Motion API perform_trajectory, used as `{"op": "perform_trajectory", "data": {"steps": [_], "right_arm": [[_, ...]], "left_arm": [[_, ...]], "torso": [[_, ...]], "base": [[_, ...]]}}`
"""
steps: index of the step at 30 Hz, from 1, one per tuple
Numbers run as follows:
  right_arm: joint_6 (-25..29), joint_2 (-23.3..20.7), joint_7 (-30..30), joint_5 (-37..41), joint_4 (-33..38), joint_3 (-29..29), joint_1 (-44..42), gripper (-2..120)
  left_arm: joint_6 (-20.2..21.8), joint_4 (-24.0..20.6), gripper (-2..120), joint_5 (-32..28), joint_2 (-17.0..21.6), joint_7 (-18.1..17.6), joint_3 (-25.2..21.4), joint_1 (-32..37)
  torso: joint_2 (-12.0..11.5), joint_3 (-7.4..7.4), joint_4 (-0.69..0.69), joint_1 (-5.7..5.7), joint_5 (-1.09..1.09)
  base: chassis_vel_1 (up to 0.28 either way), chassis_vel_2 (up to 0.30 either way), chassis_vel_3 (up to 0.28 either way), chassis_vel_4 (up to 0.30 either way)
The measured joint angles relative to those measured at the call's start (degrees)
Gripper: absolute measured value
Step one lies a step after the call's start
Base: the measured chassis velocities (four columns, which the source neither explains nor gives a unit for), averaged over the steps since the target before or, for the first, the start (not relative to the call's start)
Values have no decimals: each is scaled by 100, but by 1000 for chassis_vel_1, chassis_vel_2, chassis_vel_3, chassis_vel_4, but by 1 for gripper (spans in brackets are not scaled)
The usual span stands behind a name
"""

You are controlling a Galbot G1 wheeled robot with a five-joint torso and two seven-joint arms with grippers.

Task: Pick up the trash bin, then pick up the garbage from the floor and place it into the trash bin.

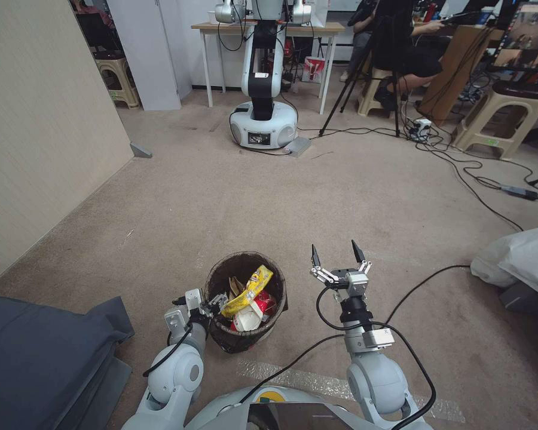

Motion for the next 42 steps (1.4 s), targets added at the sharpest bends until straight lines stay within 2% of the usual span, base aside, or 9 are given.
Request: {"op": "perform_trajectory", "data": {"steps": [3,15,25,33,36,38,39,42], "right_arm": [[15,2,-14,-3,-1,2,-8,100],[46,27,-37,-21,-9,4,-29,100],[47,37,-57,-33,-12,-25,-11,100],[44,31,-62,-41,36,-32,-35,100],[45,30,-62,-42,48,-24,-51,100],[68,51,-50,-51,56,7,-75,100],[68,51,-50,-51,56,7,-75,100],[148,154,83,-148,60,124,-96,100]], "left_arm": [[-53,5,92,3,0,12,-7,-14],[-644,-6,95,59,16,316,21,-72],[-899,-940,95,515,18,598,50,112],[-1031,-1385,95,890,15,753,92,230],[-1228,-1395,95,1202,13,932,90,265],[-1806,-1191,95,1954,-3,1351,48,304],[-1806,-1191,95,1954,-3,1351,48,304],[-2481,-966,94,2485,-11,1606,10,359]], "torso": [[0,0,0,0,0],[-2,3,0,1,-3],[-2,0,1,1,1],[-1,0,1,1,1],[-1,0,1,1,1],[-1,0,1,1,1],[-1,0,1,1,1],[-1,0,1,1,1]], "base": [[0,0,0,0],[0,0,0,0],[0,0,0,0],[0,0,0,0],[0,0,0,0],[0,0,0,0],[0,0,0,0],[0,0,0,0]]}}
